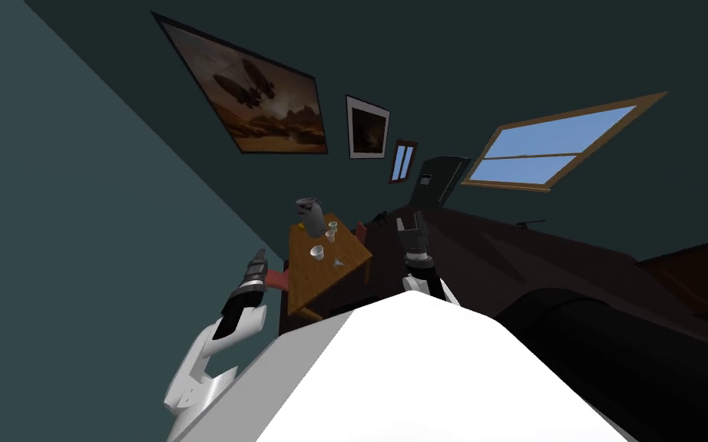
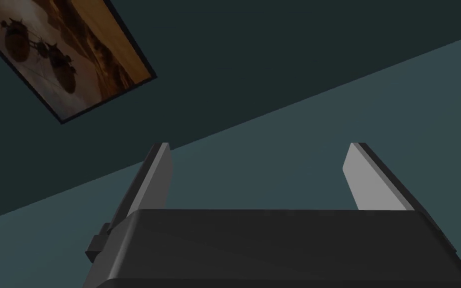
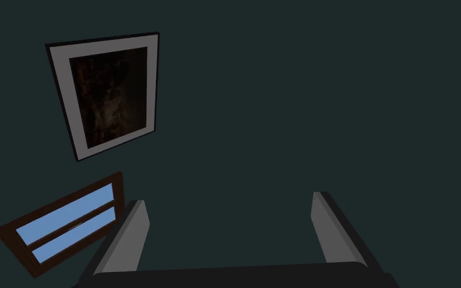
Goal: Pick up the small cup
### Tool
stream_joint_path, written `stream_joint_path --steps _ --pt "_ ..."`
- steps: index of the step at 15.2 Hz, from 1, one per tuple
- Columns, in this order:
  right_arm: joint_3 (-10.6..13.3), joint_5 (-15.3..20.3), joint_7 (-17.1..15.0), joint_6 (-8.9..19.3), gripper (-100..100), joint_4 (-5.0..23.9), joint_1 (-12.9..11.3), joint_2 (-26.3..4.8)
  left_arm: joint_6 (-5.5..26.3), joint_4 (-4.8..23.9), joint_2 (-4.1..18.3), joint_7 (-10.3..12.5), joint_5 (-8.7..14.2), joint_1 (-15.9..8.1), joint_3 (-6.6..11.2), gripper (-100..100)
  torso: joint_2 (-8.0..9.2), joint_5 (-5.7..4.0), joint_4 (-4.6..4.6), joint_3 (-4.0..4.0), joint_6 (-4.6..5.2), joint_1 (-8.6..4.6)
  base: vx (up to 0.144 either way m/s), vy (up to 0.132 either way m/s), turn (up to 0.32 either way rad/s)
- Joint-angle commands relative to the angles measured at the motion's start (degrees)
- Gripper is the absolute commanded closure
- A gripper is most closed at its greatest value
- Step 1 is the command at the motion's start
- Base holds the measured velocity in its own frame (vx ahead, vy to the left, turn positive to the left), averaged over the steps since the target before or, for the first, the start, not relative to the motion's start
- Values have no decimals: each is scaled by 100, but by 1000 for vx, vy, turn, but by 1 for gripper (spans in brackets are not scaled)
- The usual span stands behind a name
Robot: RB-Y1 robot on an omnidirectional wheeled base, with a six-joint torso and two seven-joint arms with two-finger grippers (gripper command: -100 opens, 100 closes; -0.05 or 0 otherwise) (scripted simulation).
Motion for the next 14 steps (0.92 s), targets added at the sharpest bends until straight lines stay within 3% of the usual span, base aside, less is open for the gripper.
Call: stream_joint_path --steps 1,3,4,6,7,9,10,12,13,14 --pt "0 0 0 0 0 0 0 0 286 246 72 33 5 -112 228 -100 0 0 0 0 0 0 -11 -26 -357" --pt "0 0 0 0 0 0 0 0 482 246 72 33 5 -112 228 -100 0 0 0 0 1 -2 -8 -18 -182" --pt "-1 0 0 0 0 0 1 0 659 420 118 54 7 -197 400 -100 -1 0 0 0 -4 1 -3 -21 -213" --pt "0 0 0 0 0 0 0 0 817 420 118 54 7 -197 400 -100 -3 0 0 -2 0 0 -4 -17 -179" --pt "-1 0 0 0 0 0 1 0 1009 596 158 75 10 -284 574 -100 -2 0 -1 -1 -3 2 -2 -21 -213" --pt "0 0 0 0 0 0 0 0 1156 596 158 75 10 -284 574 -100 -2 0 0 -1 0 0 -4 -16 -203" --pt "-1 0 0 0 0 0 1 0 1324 774 194 97 12 -370 748 -100 -2 0 0 -1 -2 2 -4 -22 -294" --pt "0 0 0 0 0 0 0 0 1498 774 194 97 12 -370 748 -100 -3 0 -1 -2 0 0 -2 -15 -183" --pt "-1 0 0 0 0 0 1 0 1651 953 225 119 14 -457 924 -100 -2 1 -1 -1 -5 2 1 -19 -213" --pt "0 0 0 0 0 0 0 0 1745 953 225 119 14 -457 924 -100 -3 1 -1 -2 1 1 0 -20 -252"
